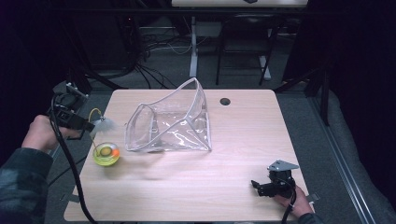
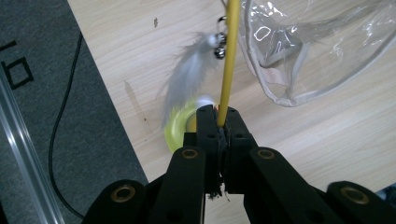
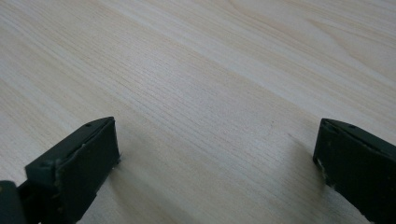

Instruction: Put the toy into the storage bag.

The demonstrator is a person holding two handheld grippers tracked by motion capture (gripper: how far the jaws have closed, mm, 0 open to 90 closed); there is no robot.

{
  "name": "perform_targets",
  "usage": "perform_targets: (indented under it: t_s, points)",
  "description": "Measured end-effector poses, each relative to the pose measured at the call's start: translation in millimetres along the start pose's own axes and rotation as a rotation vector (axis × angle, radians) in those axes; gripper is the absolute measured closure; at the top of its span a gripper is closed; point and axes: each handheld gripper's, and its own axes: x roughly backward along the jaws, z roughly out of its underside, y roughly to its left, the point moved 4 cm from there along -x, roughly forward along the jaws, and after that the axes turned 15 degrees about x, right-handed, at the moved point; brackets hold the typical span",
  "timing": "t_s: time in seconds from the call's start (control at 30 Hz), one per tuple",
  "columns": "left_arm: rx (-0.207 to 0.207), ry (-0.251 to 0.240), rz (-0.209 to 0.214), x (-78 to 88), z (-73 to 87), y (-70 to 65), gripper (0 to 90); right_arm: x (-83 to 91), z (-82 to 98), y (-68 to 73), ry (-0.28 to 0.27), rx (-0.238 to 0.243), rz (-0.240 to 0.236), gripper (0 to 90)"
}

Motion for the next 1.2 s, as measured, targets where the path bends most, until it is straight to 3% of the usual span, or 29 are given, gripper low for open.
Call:
perform_targets:
  t_s: [0.4, 1.2]
  points:
    - [-0.049, -0.006, -0.012, 19.7, -9.5, -8.9, 88.0, 0.0, 0.0, 0.0, 0.000, 0.000, 0.000, 0.0]
    - [-0.076, -0.048, -0.058, 64.4, -25.7, -18.0, 88.0, -0.1, -0.2, 0.8, -0.007, -0.008, 0.005, 0.0]
